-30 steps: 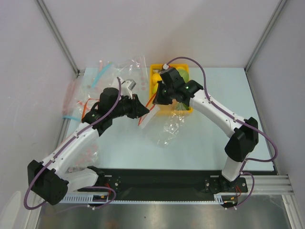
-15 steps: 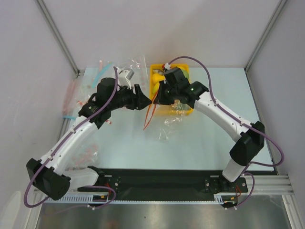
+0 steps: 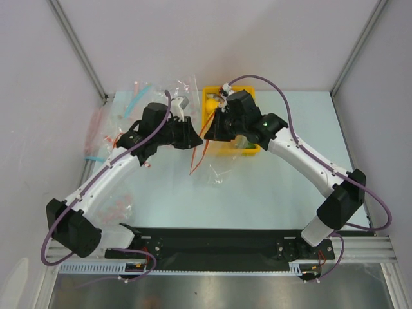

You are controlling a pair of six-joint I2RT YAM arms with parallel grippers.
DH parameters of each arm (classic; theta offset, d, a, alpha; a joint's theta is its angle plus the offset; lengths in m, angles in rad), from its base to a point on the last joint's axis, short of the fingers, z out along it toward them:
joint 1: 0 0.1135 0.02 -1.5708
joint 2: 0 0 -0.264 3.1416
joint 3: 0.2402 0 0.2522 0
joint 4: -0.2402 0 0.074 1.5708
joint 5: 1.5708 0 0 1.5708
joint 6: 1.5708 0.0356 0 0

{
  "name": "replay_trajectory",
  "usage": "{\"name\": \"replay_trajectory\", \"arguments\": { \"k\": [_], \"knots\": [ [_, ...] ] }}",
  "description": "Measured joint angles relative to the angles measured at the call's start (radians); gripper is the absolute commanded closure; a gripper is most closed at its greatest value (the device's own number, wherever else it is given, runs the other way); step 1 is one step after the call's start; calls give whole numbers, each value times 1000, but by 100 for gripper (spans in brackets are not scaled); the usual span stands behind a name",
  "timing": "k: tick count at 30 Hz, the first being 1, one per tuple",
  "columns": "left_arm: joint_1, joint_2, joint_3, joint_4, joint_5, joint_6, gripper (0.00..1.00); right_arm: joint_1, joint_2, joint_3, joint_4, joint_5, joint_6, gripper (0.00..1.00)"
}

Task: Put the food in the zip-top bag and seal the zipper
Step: Open the zipper of the food storage bag.

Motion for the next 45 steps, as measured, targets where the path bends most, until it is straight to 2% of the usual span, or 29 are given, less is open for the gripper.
{"name": "replay_trajectory", "arguments": {
  "k": [6, 10, 17, 23, 32, 37, 40, 45],
  "knots": [
    [0, 12, 28, -13, -6, 16, 83, 6, -3, -7, 14, -34, -9, 100],
    [0, 17, 53, -36, -27, 32, 100, 8, -3, -7, 29, -57, -15, 100],
    [0, 12, 125, -138, -152, 53, 99, 10, -2, -7, 40, -82, -15, 99],
    [0, -84, 132, -222, -311, 47, 100, -2, 23, -7, 40, -93, -6, 95],
    [-7, -198, 255, -321, -504, 23, 100, -35, 66, -9, 77, -157, 32, 95],
    [-8, -198, 246, -320, -488, 22, 100, -34, 95, -9, 130, -215, 39, 95],
    [-8, -183, 143, -265, -420, -3, 100, -39, 111, -36, 143, -230, 37, 96],
    [-16, -84, -39, -182, -306, -68, 100, -60, 111, -178, 166, -220, 25, 96]
  ]
}}
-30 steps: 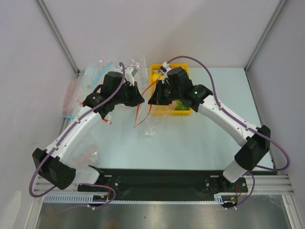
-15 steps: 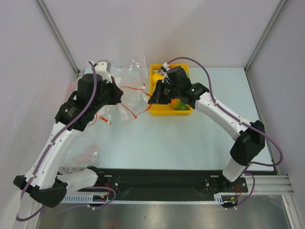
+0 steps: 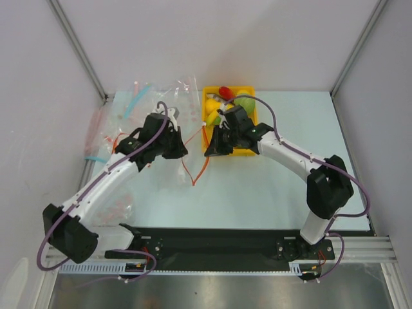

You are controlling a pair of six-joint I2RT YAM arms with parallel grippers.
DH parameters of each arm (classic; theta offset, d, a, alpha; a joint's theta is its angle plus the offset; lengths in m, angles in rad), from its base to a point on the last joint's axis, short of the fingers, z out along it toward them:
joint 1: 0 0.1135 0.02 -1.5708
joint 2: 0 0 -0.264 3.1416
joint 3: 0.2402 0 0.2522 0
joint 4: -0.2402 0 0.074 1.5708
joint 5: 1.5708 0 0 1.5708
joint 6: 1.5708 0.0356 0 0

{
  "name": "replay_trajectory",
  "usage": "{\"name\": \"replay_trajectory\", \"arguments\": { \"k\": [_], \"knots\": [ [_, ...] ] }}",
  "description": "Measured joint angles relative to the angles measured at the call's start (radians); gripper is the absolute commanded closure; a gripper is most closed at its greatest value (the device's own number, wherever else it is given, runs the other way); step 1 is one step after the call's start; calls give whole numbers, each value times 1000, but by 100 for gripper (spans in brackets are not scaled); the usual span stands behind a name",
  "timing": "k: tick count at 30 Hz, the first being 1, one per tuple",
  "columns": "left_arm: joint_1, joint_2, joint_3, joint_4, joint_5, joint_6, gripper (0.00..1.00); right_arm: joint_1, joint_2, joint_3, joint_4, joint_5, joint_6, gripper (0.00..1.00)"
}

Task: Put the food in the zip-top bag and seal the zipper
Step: Open the zipper of the food storage bag.

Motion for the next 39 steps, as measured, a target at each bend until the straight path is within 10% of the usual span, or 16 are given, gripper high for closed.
{"name": "replay_trajectory", "arguments": {
  "k": [13, 19, 39],
  "knots": [
    [-41, 172, -11, 148, 151, -45, 100, -86, -100, -231, -29, 148, -45, 79],
    [-58, 223, 30, 164, 195, -60, 100, -91, -121, -253, 18, 139, -48, 38],
    [-36, 225, 179, 87, 143, -74, 100, -164, -49, -270, 24, 162, 27, 36]
  ]
}}
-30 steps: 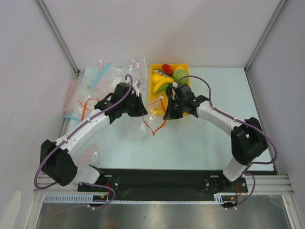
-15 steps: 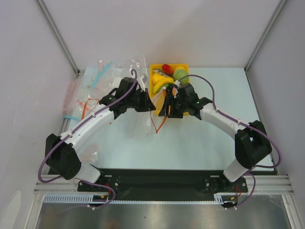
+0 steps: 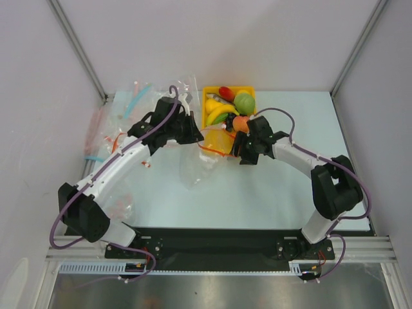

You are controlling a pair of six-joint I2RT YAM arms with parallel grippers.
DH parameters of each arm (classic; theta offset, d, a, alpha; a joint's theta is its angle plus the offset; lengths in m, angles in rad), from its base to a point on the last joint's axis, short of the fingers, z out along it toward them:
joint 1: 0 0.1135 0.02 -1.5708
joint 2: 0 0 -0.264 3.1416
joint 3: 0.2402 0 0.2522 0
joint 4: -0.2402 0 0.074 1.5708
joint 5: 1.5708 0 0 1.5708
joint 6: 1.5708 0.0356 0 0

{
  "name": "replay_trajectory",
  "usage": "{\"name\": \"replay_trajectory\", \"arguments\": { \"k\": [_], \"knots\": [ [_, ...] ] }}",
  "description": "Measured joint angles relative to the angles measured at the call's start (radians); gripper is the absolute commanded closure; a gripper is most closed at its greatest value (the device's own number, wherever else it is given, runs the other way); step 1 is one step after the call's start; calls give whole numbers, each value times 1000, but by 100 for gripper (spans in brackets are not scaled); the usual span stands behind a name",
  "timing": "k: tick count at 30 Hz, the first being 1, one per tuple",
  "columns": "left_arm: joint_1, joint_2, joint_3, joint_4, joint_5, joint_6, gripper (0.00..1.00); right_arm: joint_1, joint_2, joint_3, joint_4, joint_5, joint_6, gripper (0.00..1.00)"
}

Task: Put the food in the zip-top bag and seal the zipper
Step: Open the zipper of the food storage bag.

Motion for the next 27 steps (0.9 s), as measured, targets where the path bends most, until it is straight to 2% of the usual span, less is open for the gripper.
{"name": "replay_trajectory", "arguments": {
  "k": [4, 11, 16, 21, 27],
  "knots": [
    [53, -6, -1, -48, -25, 10, 100, -51, 0, -64, -14, -3, 39, 36],
    [78, -8, 26, -142, -79, 79, 100, -4, -5, -15, -23, -1, 26, 29],
    [89, -8, 150, -230, -157, 144, 100, 71, 19, 119, -29, -3, -33, 24],
    [91, -16, 300, -303, -274, 213, 100, 117, 62, 213, 6, -75, -68, 20],
    [91, -61, 221, -309, -308, 226, 100, 115, 90, 222, 26, -136, -86, 9]
  ]
}}
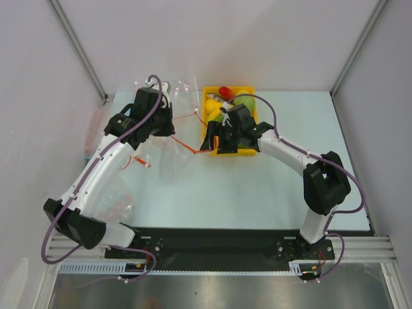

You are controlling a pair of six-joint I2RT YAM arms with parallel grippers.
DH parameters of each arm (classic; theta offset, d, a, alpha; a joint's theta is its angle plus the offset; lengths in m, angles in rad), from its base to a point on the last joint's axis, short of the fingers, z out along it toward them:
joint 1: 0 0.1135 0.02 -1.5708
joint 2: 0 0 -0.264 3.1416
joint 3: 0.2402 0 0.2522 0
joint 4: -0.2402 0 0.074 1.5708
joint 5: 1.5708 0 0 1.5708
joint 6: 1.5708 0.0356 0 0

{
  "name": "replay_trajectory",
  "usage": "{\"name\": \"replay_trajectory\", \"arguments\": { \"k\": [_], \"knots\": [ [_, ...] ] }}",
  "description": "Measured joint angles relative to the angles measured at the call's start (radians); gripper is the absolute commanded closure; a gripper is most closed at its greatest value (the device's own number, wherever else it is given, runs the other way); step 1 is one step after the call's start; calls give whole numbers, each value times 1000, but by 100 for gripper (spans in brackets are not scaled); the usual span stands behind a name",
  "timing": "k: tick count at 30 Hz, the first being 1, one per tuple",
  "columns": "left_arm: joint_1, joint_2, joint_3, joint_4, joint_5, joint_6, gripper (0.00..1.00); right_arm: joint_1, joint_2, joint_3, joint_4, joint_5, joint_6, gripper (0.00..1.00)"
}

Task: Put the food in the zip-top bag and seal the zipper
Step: Open the zipper of the food storage bag.

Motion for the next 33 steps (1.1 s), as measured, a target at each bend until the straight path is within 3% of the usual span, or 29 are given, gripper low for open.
{"name": "replay_trajectory", "arguments": {
  "k": [9, 26, 29, 33],
  "knots": [
    [-4, -6, -265, 91, 104, -13, 100, 11, 10, 5, 11, -42, -18, 9],
    [-52, 75, -244, 174, 179, -29, 100, -23, 31, 57, -80, 47, -15, 16],
    [-52, 78, -225, 174, 179, -29, 100, -37, -13, 53, -89, 65, -16, 24],
    [-53, 79, -208, 174, 177, -28, 100, -56, -99, -3, -89, 84, -15, 58]
  ]
}}
